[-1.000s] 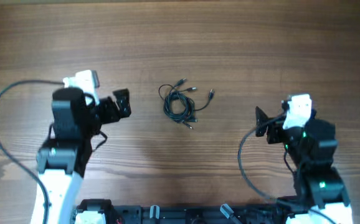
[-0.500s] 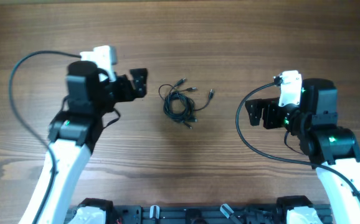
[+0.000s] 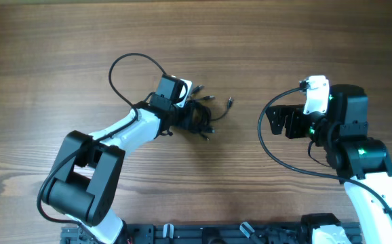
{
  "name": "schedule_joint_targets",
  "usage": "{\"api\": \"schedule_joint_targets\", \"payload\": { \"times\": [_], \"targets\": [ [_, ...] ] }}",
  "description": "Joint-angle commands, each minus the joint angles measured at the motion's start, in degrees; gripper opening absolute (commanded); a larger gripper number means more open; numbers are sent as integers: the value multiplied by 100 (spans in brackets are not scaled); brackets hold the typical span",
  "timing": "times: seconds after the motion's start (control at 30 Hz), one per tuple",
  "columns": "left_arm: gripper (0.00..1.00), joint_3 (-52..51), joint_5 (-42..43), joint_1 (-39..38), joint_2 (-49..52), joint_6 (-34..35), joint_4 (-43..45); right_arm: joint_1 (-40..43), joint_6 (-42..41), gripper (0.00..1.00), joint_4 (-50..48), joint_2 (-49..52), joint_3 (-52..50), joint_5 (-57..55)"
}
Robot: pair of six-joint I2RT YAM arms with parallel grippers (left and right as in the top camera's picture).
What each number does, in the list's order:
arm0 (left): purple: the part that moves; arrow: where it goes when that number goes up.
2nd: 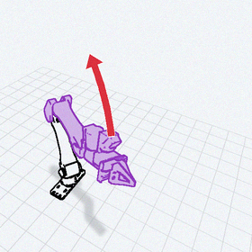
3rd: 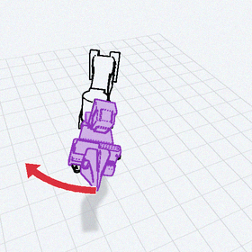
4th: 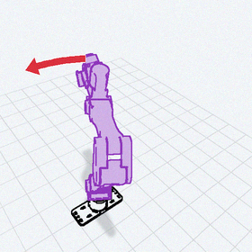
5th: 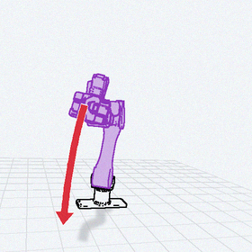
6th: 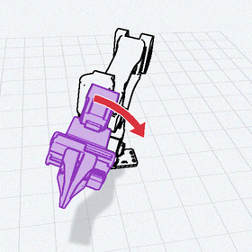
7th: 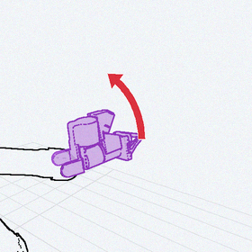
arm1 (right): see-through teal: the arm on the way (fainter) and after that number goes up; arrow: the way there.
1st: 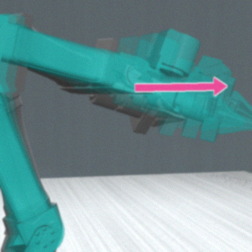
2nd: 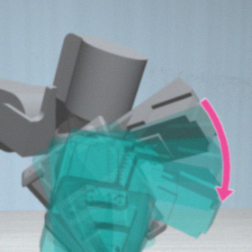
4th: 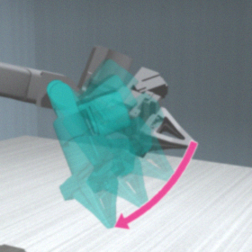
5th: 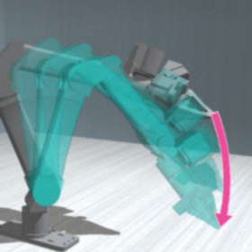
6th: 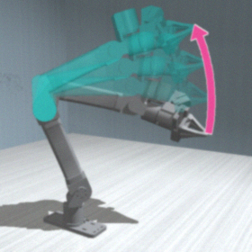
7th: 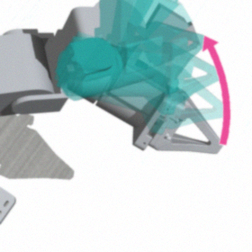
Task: Untangle cables
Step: 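Move the left gripper to the cable bundle and grasp a cable, then reach the right gripper into the bundle and grasp another cable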
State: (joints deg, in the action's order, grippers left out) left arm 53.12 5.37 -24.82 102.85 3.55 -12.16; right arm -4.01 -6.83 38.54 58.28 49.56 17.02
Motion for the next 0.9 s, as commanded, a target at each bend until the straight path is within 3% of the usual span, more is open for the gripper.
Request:
{"api": "schedule_joint_targets", "payload": {
  "times": [0.0,0.1,0.13,0.23,0.3,0.4,0.5,0.7,0.87],
  "targets": [
    [29,87,-74,-22,81,11,-59,13,-175,91,-9,28,144,111],
    [11,87,4,-59,103,490,-175,13,-452,91,11,35,144,111],
    [4,90,374,-138,63,509,-125,11,-649,91,13,55,144,114],
    [4,92,984,-369,-254,1178,219,11,-1139,91,184,225,144,216],
    [4,92,1165,-485,-479,1773,522,11,-1132,90,243,531,142,857],
    [4,90,1506,-619,-568,2417,769,-28,-1137,81,247,1327,142,1508],
    [4,90,1543,-732,-568,2662,793,-227,-1137,77,203,2076,142,1705],
    [4,90,1755,-944,-568,3038,907,-669,-1515,51,-328,3014,142,1884],
    [4,90,2273,-953,-570,3040,984,-682,-2358,22,-503,3119,142,647]
  ]
}}
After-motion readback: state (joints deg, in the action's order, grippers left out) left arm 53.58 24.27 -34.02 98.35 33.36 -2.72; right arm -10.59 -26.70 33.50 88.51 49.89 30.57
